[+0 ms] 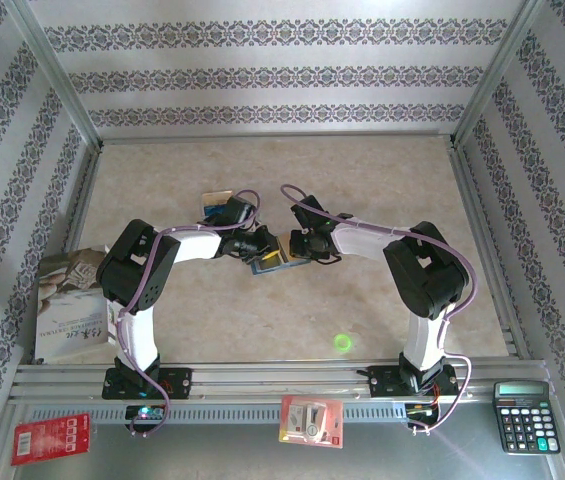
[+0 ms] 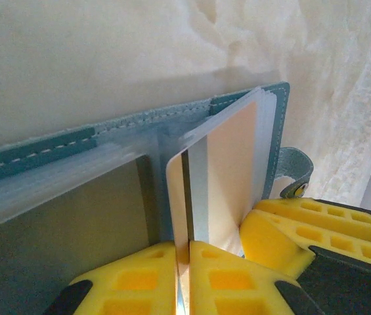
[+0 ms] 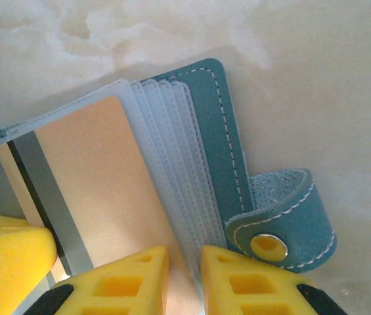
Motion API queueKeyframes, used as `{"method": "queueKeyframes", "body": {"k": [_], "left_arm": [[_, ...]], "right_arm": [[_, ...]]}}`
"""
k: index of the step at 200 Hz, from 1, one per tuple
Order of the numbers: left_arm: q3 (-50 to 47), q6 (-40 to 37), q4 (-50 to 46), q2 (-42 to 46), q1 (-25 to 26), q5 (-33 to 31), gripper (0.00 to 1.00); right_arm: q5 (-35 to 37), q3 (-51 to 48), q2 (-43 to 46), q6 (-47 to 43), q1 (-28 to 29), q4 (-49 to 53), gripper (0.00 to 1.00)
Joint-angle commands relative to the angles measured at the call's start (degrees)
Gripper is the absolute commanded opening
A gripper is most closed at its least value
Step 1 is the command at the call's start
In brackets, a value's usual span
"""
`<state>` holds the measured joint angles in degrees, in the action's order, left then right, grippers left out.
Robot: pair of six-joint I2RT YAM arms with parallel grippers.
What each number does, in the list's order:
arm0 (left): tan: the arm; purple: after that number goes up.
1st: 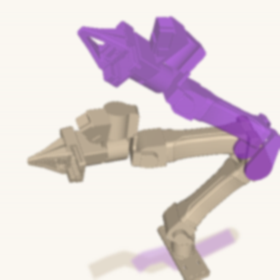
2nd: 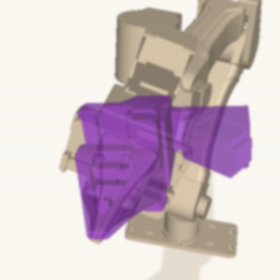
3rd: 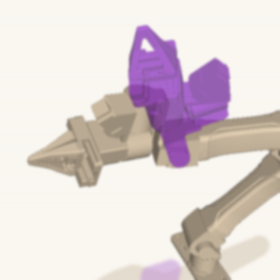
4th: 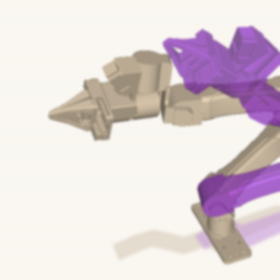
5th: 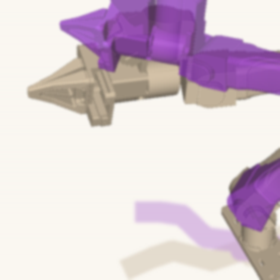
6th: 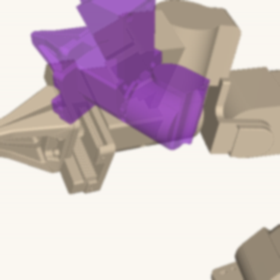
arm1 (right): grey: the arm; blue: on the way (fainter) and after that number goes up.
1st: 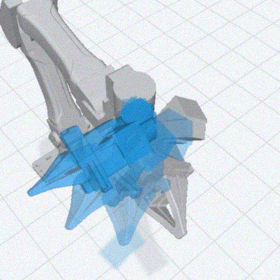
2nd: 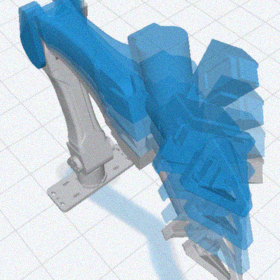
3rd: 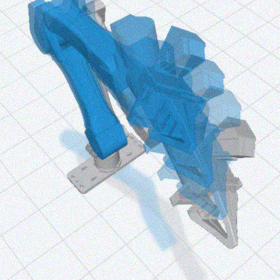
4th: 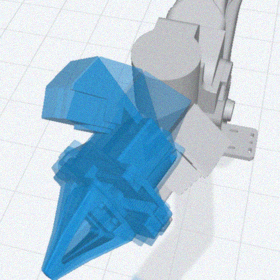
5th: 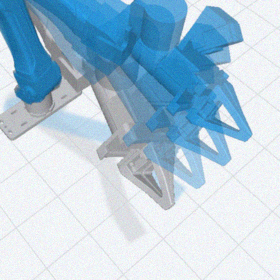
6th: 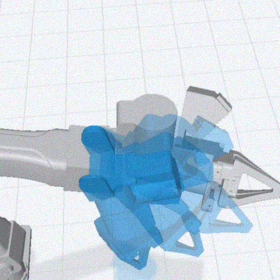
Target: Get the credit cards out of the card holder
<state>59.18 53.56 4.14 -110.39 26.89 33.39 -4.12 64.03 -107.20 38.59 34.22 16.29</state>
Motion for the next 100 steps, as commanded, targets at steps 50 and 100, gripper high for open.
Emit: {"method": "queueKeyframes", "body": {"k": [50,100], "left_arm": [[-1.39,-1.26,-4.07,2.26,-1.31,-1.60,0.03],[-2.86,-3.42,-7.71,6.69,-1.67,-4.12,0.02]], "right_arm": [[0.77,-0.74,-1.57,0.76,-1.33,1.81,0.21],[2.76,-2.10,0.45,2.24,-1.83,0.59,0.21]]}}
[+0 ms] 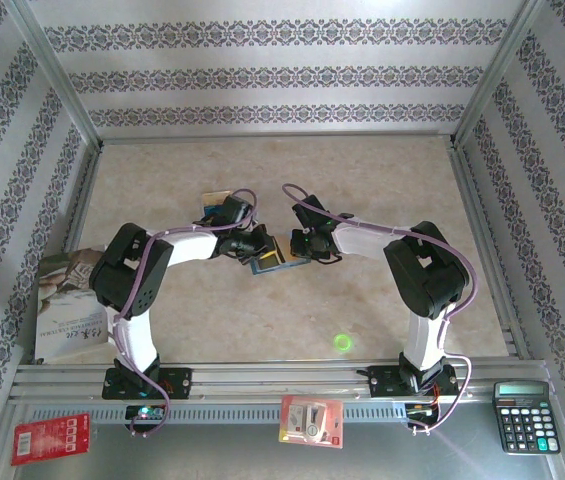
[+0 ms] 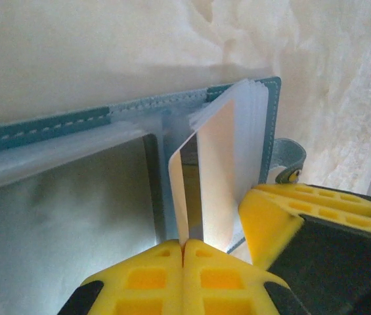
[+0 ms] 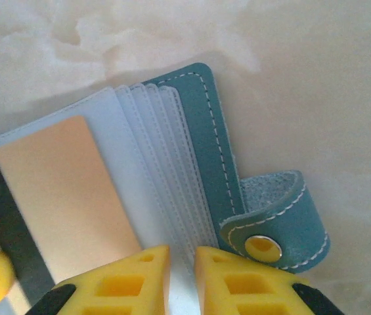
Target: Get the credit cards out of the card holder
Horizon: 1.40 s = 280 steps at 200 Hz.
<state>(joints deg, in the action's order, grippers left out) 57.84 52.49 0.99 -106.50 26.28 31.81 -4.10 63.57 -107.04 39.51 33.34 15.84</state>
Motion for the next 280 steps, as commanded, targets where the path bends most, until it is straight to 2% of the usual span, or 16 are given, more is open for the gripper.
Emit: {"method": "queueKeyframes", "body": {"k": [1,70,125,174,192,223,246,280], "left_arm": [[-1.61,-2.42,-4.58,2.88,-1.01,-2.59,0.01],[-3.26,-2.65,-5.54,6.59,-1.01,-4.37,0.00],[-7.23,-4.57,-10.73,16.21,-1.33,-9.69,0.00],[-8.29,-8.87,-15.46,21.26,-3.60,-9.05,0.00],[-7.64,-10.85,-16.26,23.33,-4.94,-6.90,0.00],[-5.69,-10.33,-12.62,25.88,-7.59,1.44,0.00],[-3.17,-8.47,-7.11,24.97,-8.78,8.82,0.00],[1.48,-8.71,-4.74,21.92,-9.25,14.52,0.00]], "right_arm": [[2.72,-1.63,0.32,1.34,-0.98,1.05,0.21],[-1.28,0.48,6.22,0.84,0.31,-0.35,0.23],[-6.34,-7.80,12.42,1.70,-0.47,-13.33,0.33],[-11.33,-10.56,14.70,2.69,-1.09,-20.38,0.34],[-14.13,-11.50,15.21,3.33,-1.45,-23.80,0.36],[-22.35,-12.17,14.96,5.03,-3.11,-30.00,0.50],[-29.20,-12.46,15.20,8.46,-5.86,-36.08,0.57],[-38.13,-8.79,14.21,10.64,-8.44,-39.74,0.68]]}}
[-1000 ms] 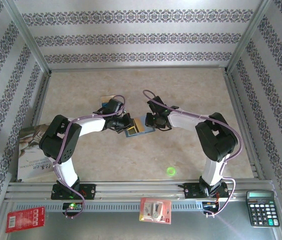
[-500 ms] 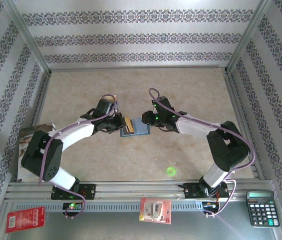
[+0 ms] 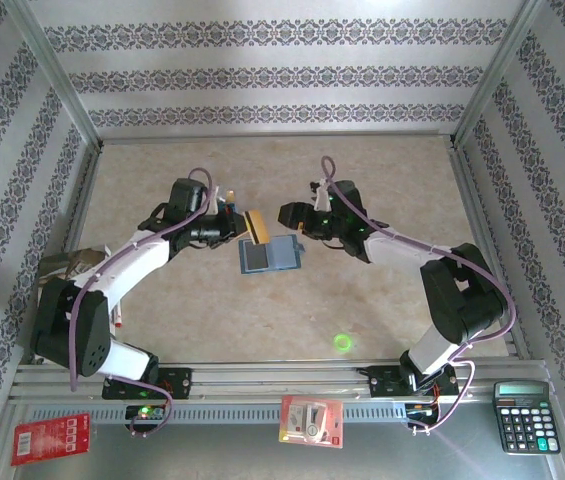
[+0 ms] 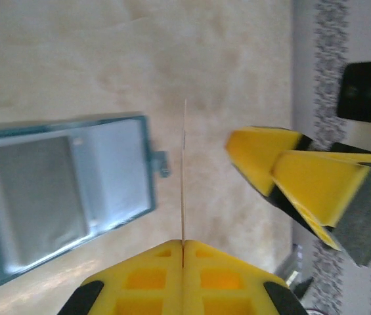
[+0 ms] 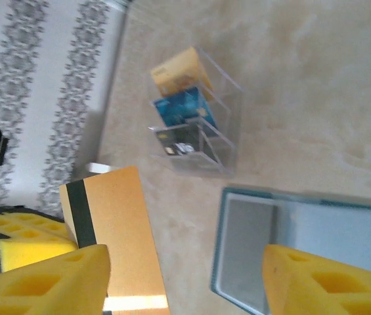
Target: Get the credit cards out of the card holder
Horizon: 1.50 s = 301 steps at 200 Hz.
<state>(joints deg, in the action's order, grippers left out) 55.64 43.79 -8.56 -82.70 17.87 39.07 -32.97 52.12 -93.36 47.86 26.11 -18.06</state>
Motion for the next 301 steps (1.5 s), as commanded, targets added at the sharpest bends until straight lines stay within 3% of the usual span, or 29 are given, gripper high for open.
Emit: {"method": "queueKeyframes", "body": {"k": [1,59,105,161,179,209,247,267,301], "left_arm": [[3.82,-0.01,4.84,-1.96,-0.83,7.39,0.00],[3.87,10.88,19.54,-5.66,-1.20,15.04,0.00],[3.26,11.25,20.67,-6.21,-1.22,16.04,0.00],[3.19,9.96,19.19,-5.35,-1.23,16.98,0.00],[2.86,11.45,20.07,-4.78,-1.18,15.98,0.00],[-1.27,20.46,29.58,-1.70,-1.21,9.47,0.25],[-6.35,31.67,47.49,-1.38,-0.48,5.29,0.47],[-7.71,34.85,54.22,-2.22,0.53,3.69,0.52],[-8.28,35.43,55.66,-2.98,1.52,1.35,0.52]], "right_arm": [[-9.50,2.83,0.45,2.26,-1.22,-5.80,0.68],[-15.13,6.36,0.42,2.87,-3.41,-4.86,0.70],[-15.65,8.01,0.03,2.51,-3.92,-2.33,0.64],[-18.46,8.29,0.88,3.43,-4.11,-3.62,0.34],[-20.06,8.67,1.14,4.62,-3.96,-4.35,0.15],[-17.21,6.80,2.67,8.79,-3.73,-7.62,0.00],[-11.78,4.83,3.60,17.06,-2.84,-15.08,0.00],[-9.38,4.41,3.13,20.80,-1.41,-18.02,0.00],[-6.82,2.88,1.89,26.91,0.25,-24.15,0.00]]}}
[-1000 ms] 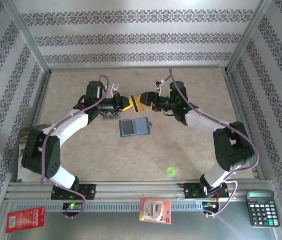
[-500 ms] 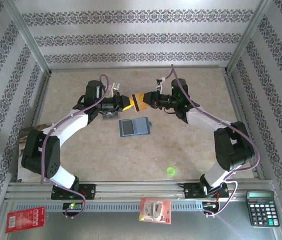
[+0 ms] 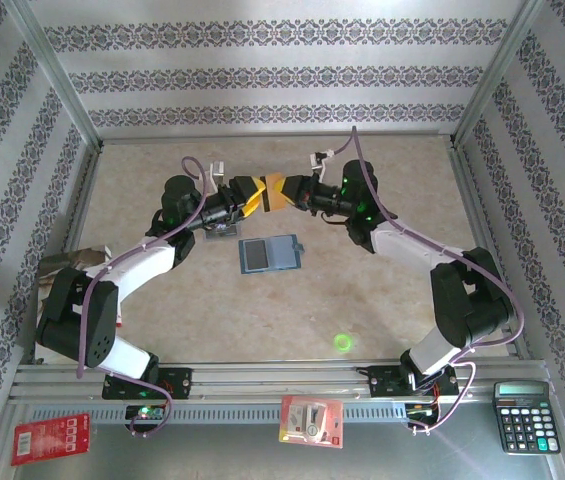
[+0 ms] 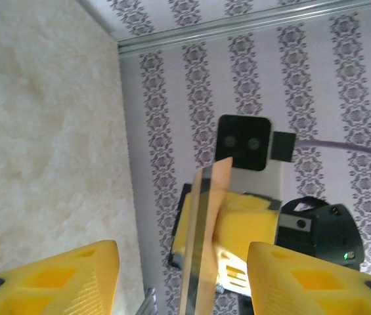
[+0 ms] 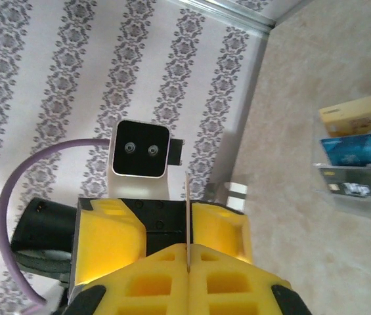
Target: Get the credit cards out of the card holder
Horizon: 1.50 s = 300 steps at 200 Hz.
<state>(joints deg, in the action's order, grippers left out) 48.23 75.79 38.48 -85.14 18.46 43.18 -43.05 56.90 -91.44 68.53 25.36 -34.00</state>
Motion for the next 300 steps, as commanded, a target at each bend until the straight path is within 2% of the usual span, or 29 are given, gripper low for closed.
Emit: {"method": "queueKeyframes", "body": {"k": [1,45,95,120,150,172,201,233,269,300], "left_arm": [[-0.90,3.46,8.72,-0.50,0.95,-2.80,0.52],[-3.47,4.45,12.65,0.02,0.93,-4.71,0.33],[-2.85,3.86,13.04,-0.86,0.96,-3.39,0.14],[-3.19,3.42,12.09,-0.83,0.80,-3.79,0.00],[-2.98,-0.45,3.60,0.68,-0.34,-5.04,0.00],[-2.55,-6.61,-10.41,2.91,-1.47,-8.89,0.00],[-0.44,-20.41,-29.22,5.77,-2.04,-16.02,0.00],[6.94,-37.17,-49.17,6.66,-2.37,-21.53,0.00],[15.88,-49.86,-61.77,3.80,-2.30,-28.68,0.00],[21.52,-64.97,-64.35,0.49,-2.25,-29.74,0.00]], "right_arm": [[3.38,-1.99,-0.05,6.43,1.00,-8.34,0.00],[5.08,-3.65,-1.26,10.45,1.00,-12.66,0.00],[3.98,-3.03,-2.13,10.75,1.35,-12.93,0.00],[4.52,-3.34,-2.21,10.10,1.14,-12.40,0.00],[5.96,-4.93,-0.92,6.88,-0.22,-8.90,0.27],[7.54,-7.34,0.47,3.89,-1.73,-4.34,0.38],[8.92,-11.40,1.80,0.50,-3.70,-0.58,0.57],[9.96,-15.26,2.88,-2.99,-5.37,0.16,0.65],[10.45,-17.15,3.95,-5.79,-6.38,0.55,0.73],[10.65,-18.36,5.52,-9.73,-7.53,1.08,0.86]]}}
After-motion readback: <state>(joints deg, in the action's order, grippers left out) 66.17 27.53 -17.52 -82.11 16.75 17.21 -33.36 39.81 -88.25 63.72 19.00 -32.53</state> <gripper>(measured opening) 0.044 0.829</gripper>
